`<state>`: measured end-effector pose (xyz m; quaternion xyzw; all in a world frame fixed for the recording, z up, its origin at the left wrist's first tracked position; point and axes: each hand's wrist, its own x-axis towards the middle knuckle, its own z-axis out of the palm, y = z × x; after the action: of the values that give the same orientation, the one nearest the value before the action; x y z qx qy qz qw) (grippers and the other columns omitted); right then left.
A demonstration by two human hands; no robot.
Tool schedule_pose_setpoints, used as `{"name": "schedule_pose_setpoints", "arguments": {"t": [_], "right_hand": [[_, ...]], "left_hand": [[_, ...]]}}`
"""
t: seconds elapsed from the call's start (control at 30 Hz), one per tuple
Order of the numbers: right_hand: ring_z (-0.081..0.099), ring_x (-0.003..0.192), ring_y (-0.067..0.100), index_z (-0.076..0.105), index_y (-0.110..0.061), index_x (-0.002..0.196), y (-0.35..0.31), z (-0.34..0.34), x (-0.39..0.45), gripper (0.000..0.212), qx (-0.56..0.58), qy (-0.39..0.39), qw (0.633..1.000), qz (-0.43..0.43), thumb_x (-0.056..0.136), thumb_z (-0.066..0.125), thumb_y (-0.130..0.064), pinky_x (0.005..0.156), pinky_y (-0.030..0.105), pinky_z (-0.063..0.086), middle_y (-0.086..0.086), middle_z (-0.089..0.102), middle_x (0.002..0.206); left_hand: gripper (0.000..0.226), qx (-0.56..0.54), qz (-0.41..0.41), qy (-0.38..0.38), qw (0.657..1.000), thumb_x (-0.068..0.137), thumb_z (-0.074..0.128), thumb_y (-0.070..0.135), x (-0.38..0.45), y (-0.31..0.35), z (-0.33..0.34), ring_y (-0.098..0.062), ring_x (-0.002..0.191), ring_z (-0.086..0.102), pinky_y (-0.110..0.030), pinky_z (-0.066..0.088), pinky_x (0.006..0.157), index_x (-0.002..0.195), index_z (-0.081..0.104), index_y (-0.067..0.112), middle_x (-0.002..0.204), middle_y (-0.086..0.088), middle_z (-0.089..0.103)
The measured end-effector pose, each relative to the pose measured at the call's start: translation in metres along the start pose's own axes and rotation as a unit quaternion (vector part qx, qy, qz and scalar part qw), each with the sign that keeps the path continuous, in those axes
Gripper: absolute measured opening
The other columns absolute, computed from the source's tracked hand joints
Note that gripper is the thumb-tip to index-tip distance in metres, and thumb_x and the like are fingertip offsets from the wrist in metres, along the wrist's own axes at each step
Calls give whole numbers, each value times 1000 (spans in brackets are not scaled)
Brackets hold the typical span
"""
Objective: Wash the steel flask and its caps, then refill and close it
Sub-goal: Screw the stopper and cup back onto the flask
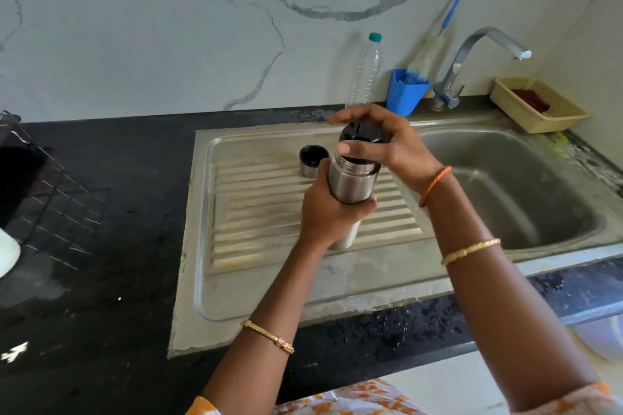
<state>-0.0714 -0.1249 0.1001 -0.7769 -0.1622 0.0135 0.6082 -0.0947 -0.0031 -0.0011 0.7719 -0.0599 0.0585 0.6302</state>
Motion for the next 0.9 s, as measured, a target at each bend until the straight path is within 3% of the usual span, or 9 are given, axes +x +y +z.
{"name": "schedule_pose_setpoints", "arguments": {"t": [0.07, 0.17, 0.27, 0.4, 0.53, 0.6, 0.67, 0.77, 0.9], "right_hand": [[59, 116, 15, 54, -5, 122, -2, -6, 9, 60, -37, -82, 996, -23, 68, 79, -14, 93, 27, 48, 5, 65, 121], [64, 109, 26, 54, -2, 119, -3, 0, 18, 56, -11, -118, 993, -21, 69, 78, -7, 90, 33, 50, 5, 72, 99], [68, 81, 19, 63, -9, 104, -1, 6, 15, 36, -5, -51, 998, -27, 70, 74, -1, 77, 31, 52, -1, 69, 79], [63, 70, 9, 67, -10, 96, -4, 20, 7, 30, -29, 71, 997, -26, 72, 72, 7, 71, 23, 52, 0, 66, 74], [61, 68, 8, 66, -24, 83, 0, 38, 3, 22, -26, 253, 967, 5, 63, 68, -15, 69, 25, 53, -6, 65, 73], [59, 66, 6, 64, -27, 82, 1, 40, 1, 22, -32, 294, 955, 28, 61, 69, -20, 66, 23, 52, -9, 64, 70], [61, 67, 6, 66, -25, 86, -4, 31, 1, 24, -33, 267, 962, 46, 66, 77, -19, 67, 23, 52, -8, 64, 72], [64, 74, 9, 68, -18, 97, -12, 7, 0, 35, 4, 109, 994, 27, 66, 84, -18, 72, 22, 51, -4, 66, 77], [68, 85, 26, 61, -12, 113, -16, -9, 0, 50, 130, -30, 991, -26, 65, 76, -9, 82, 35, 53, 3, 69, 82]], "left_hand": [[61, -25, -7, -38, 999, 63, 88, 18, 4, -4, -6, -3, 83, 66, -26, 57, 71, 103, 49, 42, 95, 12, 68], [66, -52, -9, -59, 997, 62, 87, 14, 8, -4, -7, -7, 88, 68, -29, 58, 75, 117, 53, 25, 103, 6, 69], [69, -76, -12, -31, 997, 58, 85, 17, 7, -3, -2, -11, 88, 69, -39, 60, 76, 119, 53, 24, 102, 5, 70], [54, -56, -26, 18, 998, 57, 85, 21, -2, 6, 7, -7, 73, 68, -43, 59, 68, 95, 52, 40, 82, 15, 69], [52, 8, -18, 103, 994, 52, 77, 45, -13, 21, 18, -10, 68, 66, -33, 55, 63, 92, 45, 40, 72, 17, 62], [53, 13, -6, 102, 995, 49, 71, 52, -15, 23, 20, -11, 67, 65, -30, 53, 61, 94, 48, 34, 74, 16, 63], [51, 5, -16, 64, 998, 54, 83, 38, -13, 25, 15, -4, 67, 64, -27, 54, 60, 94, 51, 32, 76, 15, 65], [55, -22, -42, -65, 997, 58, 88, 15, 2, 27, -5, 1, 76, 65, -25, 56, 69, 101, 57, 28, 87, 13, 68], [52, -42, -16, -216, 975, 55, 84, 11, 18, 40, -28, -14, 84, 68, -30, 57, 72, 102, 62, 17, 90, 2, 70]]}}
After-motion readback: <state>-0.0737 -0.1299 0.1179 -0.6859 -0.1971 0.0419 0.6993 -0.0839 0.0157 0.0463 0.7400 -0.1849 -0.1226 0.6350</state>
